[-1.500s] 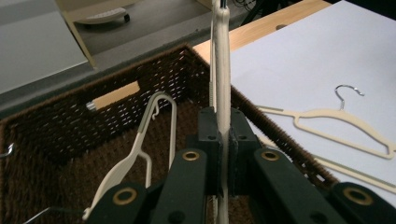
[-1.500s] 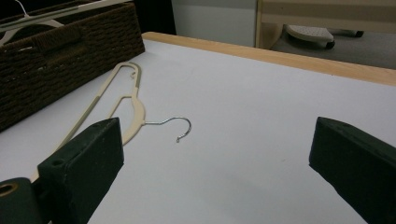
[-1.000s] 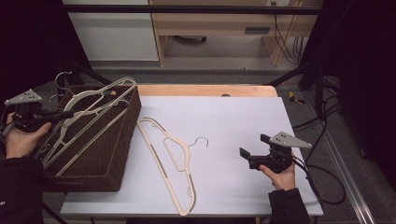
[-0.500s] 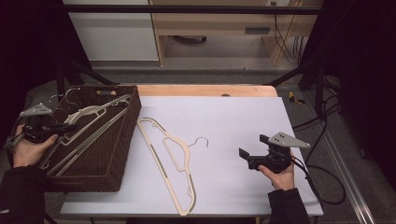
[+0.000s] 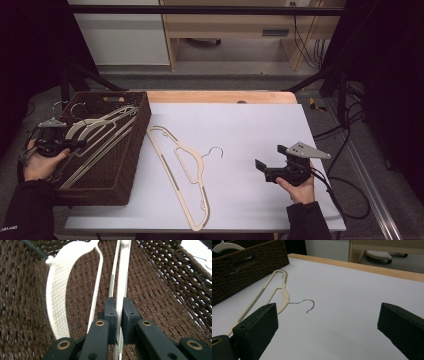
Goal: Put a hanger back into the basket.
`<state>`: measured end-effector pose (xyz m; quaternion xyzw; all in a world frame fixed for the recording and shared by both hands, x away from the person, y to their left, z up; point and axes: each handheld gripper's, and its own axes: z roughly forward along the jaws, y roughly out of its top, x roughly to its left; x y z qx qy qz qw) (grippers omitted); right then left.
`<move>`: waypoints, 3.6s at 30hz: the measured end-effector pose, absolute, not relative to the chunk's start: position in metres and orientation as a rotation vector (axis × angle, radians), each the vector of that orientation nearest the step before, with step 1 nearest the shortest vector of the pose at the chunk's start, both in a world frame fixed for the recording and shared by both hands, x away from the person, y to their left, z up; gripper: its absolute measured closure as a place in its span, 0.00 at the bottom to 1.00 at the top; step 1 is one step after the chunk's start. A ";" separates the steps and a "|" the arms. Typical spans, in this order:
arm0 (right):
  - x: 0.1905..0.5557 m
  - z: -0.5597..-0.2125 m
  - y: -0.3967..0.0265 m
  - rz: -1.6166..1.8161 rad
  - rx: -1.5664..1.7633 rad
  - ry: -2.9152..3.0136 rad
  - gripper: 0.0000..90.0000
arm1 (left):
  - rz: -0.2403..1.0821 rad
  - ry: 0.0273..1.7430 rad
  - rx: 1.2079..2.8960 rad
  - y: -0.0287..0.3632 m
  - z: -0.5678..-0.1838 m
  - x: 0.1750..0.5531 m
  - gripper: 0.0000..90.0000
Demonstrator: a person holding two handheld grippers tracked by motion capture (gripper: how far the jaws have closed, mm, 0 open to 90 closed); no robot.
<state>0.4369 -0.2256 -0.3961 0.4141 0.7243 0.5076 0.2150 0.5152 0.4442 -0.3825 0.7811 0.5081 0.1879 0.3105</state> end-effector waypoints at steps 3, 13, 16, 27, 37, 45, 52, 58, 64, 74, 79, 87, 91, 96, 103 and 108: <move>0.437 -0.396 -0.225 1.411 1.157 2.002 0.04 | 0.507 1.378 2.049 0.447 -0.382 0.516 0.90; 0.437 -0.396 -0.225 1.406 1.154 2.003 0.04 | 0.551 1.487 2.012 0.454 -0.380 0.510 0.72; 0.436 -0.396 -0.226 1.405 1.154 2.004 0.04 | 0.571 1.495 2.004 0.454 -0.379 0.506 0.67; 0.435 -0.395 -0.226 1.410 1.155 2.001 0.04 | 0.627 1.398 1.943 0.445 -0.359 0.478 0.59; 0.431 -0.391 -0.230 1.436 1.146 1.982 0.04 | 0.648 1.149 1.799 0.397 -0.330 0.454 0.42; 0.430 -0.392 -0.229 1.442 1.146 1.985 0.05 | 0.595 0.970 1.757 0.345 -0.326 0.446 0.27; 0.430 -0.393 -0.227 1.434 1.135 1.999 0.04 | 0.583 0.856 1.766 0.302 -0.328 0.443 0.16; 0.430 -0.394 -0.227 1.437 1.128 2.002 0.04 | 0.520 0.810 1.793 0.271 -0.334 0.443 0.14; 0.430 -0.395 -0.226 1.437 1.122 2.012 0.04 | 0.480 0.772 1.850 0.239 -0.343 0.453 0.14; 0.430 -0.394 -0.226 1.438 1.121 2.005 0.04 | 0.398 0.750 1.912 0.197 -0.362 0.475 0.15; 0.429 -0.394 -0.227 1.445 1.117 2.008 0.04 | 0.372 0.742 1.959 0.178 -0.372 0.486 0.15; 0.428 -0.394 -0.225 1.448 1.115 2.007 0.05 | 0.342 0.758 2.020 0.152 -0.393 0.508 0.18; 0.428 -0.394 -0.225 1.442 1.112 2.011 0.05 | 0.326 0.763 2.040 0.143 -0.400 0.517 0.19; 0.429 -0.394 -0.226 1.446 1.113 2.008 0.04 | 0.317 0.774 2.063 0.136 -0.408 0.526 0.20; 0.428 -0.393 -0.226 1.465 1.124 1.991 0.05 | 0.304 0.795 2.113 0.119 -0.427 0.540 0.26; 0.429 -0.393 -0.226 1.466 1.125 1.989 0.05 | 0.319 0.778 2.189 0.107 -0.440 0.546 0.35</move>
